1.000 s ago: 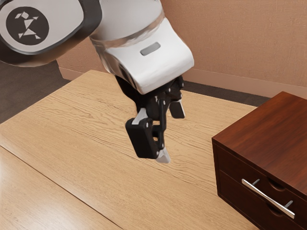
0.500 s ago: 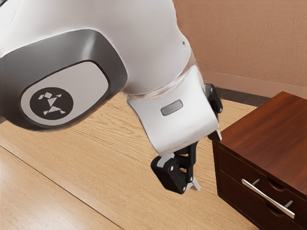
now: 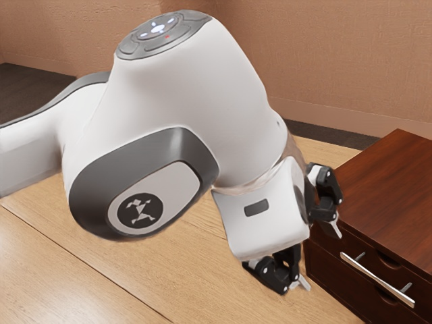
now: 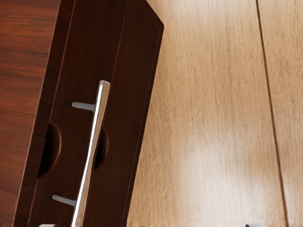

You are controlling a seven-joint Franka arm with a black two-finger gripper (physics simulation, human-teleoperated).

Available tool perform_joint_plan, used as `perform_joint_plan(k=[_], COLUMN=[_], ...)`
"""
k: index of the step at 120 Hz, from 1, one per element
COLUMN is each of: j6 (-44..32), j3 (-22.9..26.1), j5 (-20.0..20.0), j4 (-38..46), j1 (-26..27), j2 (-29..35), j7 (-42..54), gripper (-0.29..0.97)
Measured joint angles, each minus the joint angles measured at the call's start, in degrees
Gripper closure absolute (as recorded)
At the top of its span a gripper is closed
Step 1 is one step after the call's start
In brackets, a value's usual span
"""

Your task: Pull the drawer handle with one arm to open the drawer

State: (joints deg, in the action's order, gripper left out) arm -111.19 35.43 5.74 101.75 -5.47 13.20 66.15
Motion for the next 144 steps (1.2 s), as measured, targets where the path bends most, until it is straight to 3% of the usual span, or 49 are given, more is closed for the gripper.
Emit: perform_joint_plan(k=[27,65,144], j6=[-3.0,-9.1,-14.0], j3=[0.0,0.7,0.6], j5=[0.2,3.5,2.8], j4=[0.8,4.5,6.1], j1=[0.1,0.7,0.2], j2=[-0.9,-1.5,-4.9], j7=[5.7,10.4,14.6], gripper=[0.25,0.34,0.45])
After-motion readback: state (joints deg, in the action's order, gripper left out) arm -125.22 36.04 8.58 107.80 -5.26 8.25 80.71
